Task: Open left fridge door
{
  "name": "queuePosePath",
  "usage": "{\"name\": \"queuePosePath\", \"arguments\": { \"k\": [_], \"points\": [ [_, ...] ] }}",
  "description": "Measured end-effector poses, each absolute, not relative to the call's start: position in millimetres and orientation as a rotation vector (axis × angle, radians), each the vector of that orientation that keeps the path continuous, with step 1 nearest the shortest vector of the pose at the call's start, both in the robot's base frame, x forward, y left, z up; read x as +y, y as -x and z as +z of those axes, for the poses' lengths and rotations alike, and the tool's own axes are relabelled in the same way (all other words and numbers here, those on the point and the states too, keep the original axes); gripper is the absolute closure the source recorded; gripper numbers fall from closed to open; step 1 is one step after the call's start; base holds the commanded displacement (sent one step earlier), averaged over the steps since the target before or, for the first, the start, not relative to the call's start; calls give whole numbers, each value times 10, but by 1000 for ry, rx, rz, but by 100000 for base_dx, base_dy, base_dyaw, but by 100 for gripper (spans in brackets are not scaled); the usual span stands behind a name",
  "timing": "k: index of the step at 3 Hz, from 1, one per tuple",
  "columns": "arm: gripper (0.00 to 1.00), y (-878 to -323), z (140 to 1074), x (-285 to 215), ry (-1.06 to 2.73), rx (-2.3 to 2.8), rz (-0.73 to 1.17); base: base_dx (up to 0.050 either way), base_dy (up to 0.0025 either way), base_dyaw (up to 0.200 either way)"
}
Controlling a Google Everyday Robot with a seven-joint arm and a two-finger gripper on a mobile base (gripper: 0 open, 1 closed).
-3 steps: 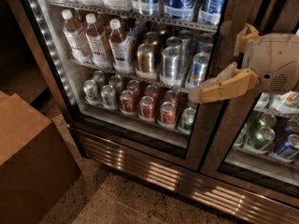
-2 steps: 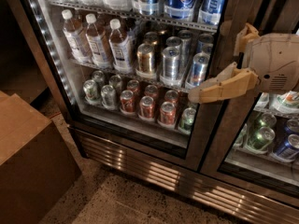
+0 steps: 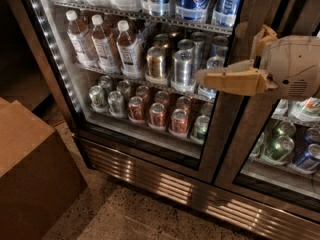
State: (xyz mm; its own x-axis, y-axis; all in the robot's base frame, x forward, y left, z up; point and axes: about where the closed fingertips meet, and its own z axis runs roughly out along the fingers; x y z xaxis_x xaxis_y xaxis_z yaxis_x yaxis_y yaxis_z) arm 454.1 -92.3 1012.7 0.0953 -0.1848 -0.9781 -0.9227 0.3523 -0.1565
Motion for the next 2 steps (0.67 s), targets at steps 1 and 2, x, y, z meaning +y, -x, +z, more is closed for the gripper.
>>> {"name": "queuePosePath", "arguments": {
  "k": [1,2],
  "points": [
    [100,-4541,10127,-923,1100,1384,756,-3350,0,3],
    [100,-4541,10127,-923,1100,1384,756,-5000,0,3]
  ]
}}
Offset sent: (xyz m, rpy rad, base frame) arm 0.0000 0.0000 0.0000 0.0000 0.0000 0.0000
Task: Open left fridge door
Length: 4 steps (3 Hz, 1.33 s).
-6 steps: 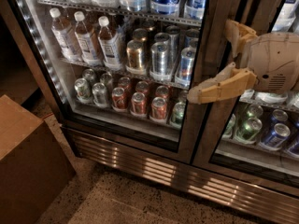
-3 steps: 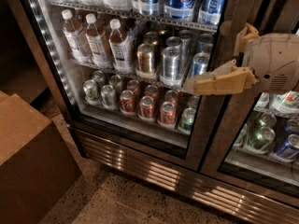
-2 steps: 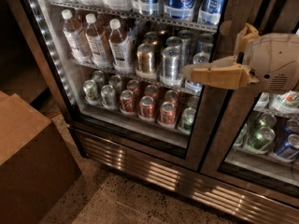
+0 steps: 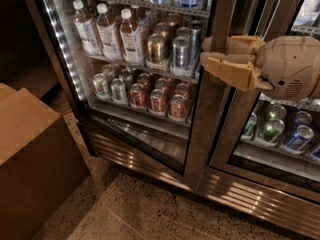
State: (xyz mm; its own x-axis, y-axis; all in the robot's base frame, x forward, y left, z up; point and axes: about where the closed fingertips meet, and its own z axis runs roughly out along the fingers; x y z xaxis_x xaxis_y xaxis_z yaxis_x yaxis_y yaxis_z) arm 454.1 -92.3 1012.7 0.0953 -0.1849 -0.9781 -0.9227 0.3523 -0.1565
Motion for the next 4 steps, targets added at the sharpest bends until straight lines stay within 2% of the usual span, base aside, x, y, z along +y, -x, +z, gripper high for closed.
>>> {"name": "queuePosePath", "arguments": {
  "k": [2,3,4],
  "points": [
    [100,-4541,10127,-923,1100,1384,756,-4999,-4,27],
    [100,-4541,10127,-922,1100,1384,756,0,0,0],
    [81,-4541,10128,-922,1100,1384,756,0,0,0]
  ]
}}
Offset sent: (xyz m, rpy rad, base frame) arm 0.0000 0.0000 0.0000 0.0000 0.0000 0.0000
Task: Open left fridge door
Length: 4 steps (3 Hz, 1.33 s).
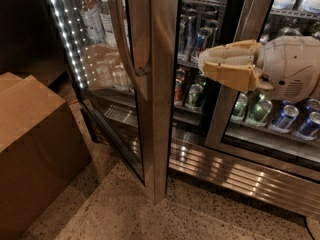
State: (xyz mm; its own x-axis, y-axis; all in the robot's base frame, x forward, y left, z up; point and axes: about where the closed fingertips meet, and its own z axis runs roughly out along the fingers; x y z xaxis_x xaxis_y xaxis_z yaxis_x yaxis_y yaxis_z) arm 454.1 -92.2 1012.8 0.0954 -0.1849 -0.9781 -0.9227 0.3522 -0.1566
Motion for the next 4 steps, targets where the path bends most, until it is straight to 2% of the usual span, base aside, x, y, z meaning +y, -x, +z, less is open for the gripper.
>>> {"name": "queuePosePath", "arguments": {
  "k": [3,4],
  "points": [
    [12,-4541,10128,-922,1100,1384,756,0,0,0],
    [0,-4539,10131,-918,1101,1384,755,0,0,0]
  ]
}}
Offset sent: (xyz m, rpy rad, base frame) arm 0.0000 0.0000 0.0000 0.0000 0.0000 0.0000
